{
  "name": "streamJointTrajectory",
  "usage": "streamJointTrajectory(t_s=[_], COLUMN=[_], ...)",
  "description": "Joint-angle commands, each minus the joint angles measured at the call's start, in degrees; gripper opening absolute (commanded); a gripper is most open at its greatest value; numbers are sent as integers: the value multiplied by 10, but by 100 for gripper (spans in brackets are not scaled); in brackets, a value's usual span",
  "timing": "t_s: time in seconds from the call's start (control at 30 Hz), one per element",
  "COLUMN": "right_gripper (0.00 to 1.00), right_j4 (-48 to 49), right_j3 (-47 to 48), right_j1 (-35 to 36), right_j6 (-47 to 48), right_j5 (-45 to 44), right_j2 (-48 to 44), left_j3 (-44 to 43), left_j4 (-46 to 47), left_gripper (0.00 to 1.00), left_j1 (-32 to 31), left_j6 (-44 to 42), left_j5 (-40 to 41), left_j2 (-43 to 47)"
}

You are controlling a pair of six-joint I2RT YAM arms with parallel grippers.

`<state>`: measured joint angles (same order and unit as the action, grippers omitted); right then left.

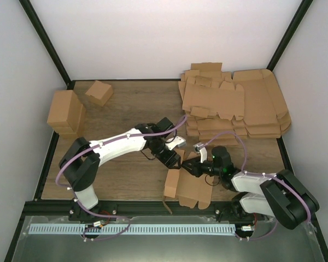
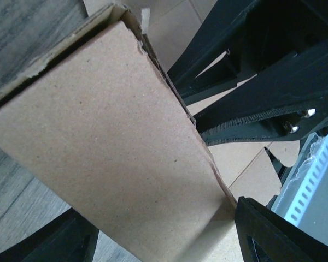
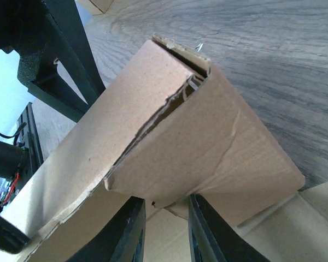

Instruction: Fold the paper box

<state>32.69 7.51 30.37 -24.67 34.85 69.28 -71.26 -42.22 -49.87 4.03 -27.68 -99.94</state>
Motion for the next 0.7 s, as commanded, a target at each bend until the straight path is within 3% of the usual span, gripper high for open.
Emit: streamJointTrajectory(t_s=[0.0,0.47,0.67], right_gripper=[24,22,21], right_j4=[32,94,189], right_j3=[25,49,35], right_j1=[5,7,19], right_j6=[15,21,20], right_j5=[3,-14,-45], right_j2=[12,80,122], left_j3=[-30,-43,-42], left_j4=[-2,-2,-1], left_gripper=[70,66,66], left_j1=[-4,-15,-16], left_j6=[14,5,3], left_j5=[24,-4,-28], left_j2=[-13,-45,-51])
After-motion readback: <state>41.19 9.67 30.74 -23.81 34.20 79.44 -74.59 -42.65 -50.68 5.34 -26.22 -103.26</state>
